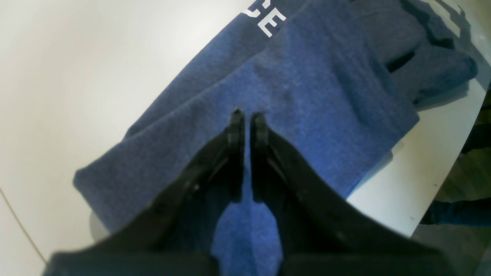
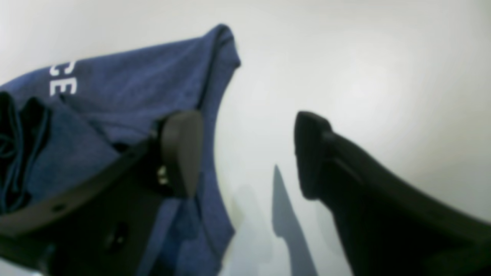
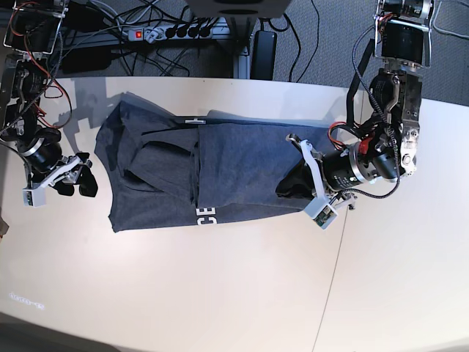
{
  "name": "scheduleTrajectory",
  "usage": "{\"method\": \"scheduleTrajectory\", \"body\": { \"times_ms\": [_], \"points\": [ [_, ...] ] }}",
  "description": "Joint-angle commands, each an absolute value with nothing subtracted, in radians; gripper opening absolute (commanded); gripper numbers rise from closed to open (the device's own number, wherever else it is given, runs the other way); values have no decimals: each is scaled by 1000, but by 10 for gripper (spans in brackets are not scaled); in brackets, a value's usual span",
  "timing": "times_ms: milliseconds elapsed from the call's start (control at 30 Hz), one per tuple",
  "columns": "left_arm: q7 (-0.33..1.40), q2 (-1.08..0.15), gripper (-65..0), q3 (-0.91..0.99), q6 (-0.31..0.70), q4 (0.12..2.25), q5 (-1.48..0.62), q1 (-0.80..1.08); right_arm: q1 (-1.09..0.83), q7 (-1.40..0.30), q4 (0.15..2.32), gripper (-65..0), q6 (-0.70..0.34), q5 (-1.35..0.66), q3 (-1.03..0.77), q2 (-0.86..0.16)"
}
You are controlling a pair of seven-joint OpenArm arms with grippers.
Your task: Fold the T-shirt properly
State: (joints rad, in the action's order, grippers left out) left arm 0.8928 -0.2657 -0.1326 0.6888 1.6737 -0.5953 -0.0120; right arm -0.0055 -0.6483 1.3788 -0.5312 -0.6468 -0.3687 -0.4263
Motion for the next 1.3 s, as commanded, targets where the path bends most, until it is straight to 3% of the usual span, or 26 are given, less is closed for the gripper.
{"method": "scheduleTrajectory", "body": {
  "times_ms": [0,367,733,1067,1267],
  "points": [
    [871,-268,-620,-130,698,1693,-611,-27,10,-643,1382,-266,-580,-679,-376,-445],
    [871,-268,-620,-130,698,1693,-611,-26,127,-819,1166,-210,-580,-876,-339,-423],
    [871,-269,-620,-130,698,1692,-610,-22,126,-862,1146,-211,-581,-870,-313,-313],
    [871,-269,-620,-130,698,1692,-609,-22,102,-872,1145,-211,-580,-817,-229,-307],
    [871,-269,-620,-130,698,1692,-609,-22,104,-1003,1145,-211,-580,-811,-229,-307]
  ]
}}
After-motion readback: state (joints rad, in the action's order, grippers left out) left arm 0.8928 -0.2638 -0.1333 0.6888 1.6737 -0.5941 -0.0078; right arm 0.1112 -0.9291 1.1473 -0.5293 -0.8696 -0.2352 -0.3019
